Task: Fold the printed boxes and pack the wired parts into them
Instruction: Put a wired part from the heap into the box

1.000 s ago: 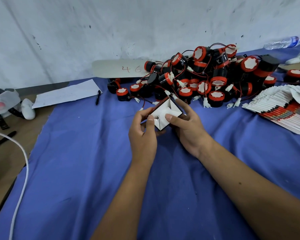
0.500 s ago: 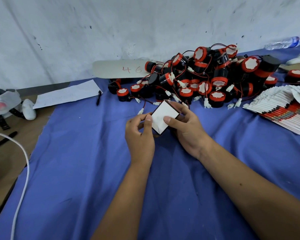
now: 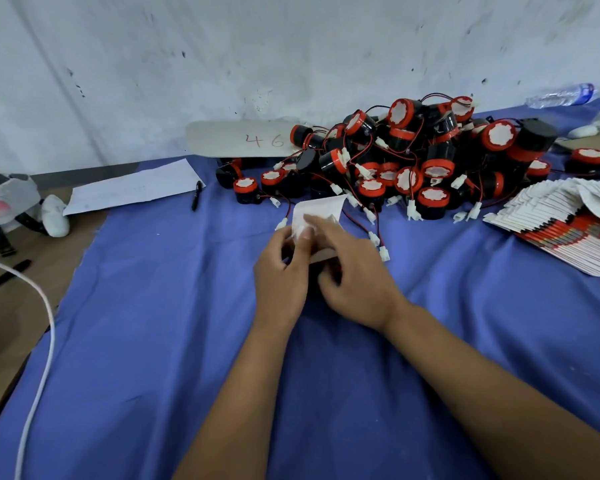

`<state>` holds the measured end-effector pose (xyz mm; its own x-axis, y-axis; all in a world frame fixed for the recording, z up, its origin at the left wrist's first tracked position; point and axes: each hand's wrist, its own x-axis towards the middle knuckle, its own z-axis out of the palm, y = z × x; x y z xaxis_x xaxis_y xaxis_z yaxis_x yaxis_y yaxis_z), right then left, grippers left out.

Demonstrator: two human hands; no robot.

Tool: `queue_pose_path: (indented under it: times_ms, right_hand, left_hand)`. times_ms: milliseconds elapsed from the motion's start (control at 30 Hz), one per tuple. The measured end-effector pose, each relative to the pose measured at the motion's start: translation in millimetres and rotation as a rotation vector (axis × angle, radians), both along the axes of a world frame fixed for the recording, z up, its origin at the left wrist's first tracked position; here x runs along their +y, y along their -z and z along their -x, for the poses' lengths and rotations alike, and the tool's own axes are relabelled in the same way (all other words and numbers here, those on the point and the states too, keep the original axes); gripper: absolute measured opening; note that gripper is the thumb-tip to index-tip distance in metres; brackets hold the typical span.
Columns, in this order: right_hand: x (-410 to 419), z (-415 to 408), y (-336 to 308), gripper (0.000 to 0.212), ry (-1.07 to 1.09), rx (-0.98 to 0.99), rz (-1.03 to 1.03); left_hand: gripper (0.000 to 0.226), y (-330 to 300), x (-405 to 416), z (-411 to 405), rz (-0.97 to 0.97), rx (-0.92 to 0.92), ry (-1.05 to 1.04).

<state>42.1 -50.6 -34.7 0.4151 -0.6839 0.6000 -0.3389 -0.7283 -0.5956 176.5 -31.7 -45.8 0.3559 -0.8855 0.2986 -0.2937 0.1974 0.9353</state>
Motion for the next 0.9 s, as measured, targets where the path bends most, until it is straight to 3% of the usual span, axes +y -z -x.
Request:
queue_pose_path:
  times_ms: [67, 167, 267, 333, 400, 467, 567, 633, 800, 900]
  right_hand:
    - [-0.2, 2.9, -2.7, 0.054, 0.149, -0.168, 0.134]
    - [-5.0, 6.6, -4.5, 0.025, 0.386, -0.257, 0.286]
    - [-29.6, 27.7, -7.8, 0.023, 0.704, -0.265, 0.056]
    - [-54.7, 52.5, -11.5, 0.031, 0.883, -0.148, -0.075]
    - [-80.9, 80.6, -14.3, 0.05, 1.008, 0.147, -0.143]
    - [-101.5, 103.1, -16.9, 0.068, 0.963, 0.419, -0.191]
    - [-120.9, 121.6, -18.3, 0.078, 0.813, 0.719, -0.155]
    - [-124.6, 124.1, -20.4, 0.075, 0.756, 0.716, -0.171]
    - [-108.5, 112.7, -48.0, 0.03, 0.655, 0.789, -0.265]
    - [-85.4, 97.9, -61.8, 0.053, 0.537, 0.85, -0.282]
  left_hand:
    - [0.022, 0.8, 0.5, -2.1, -0.024, -0.144, -0.118]
    - [0.019, -1.8, 2.3, -2.4, -0.039, -0.107, -0.212]
    - [0.034, -6.5, 4.3, 3.9, 0.01, -0.085, -0.263]
    - [0.045, -6.7, 5.6, 7.7, 0.021, -0.155, -0.246]
    - [0.051, -3.4, 4.3, 9.0, -0.003, -0.238, -0.207]
    - [0.046, -0.5, 2.1, 7.7, -0.015, -0.272, -0.179]
    - [0.035, -0.1, 1.4, 6.3, -0.011, -0.245, -0.171]
    - [0.029, 0.1, 3.3, 6.3, -0.015, -0.206, -0.168]
    - [0.027, -1.5, 6.9, 5.7, -0.036, -0.094, -0.162]
    - [0.025, -2.4, 6.7, 5.6, -0.034, -0.101, -0.163]
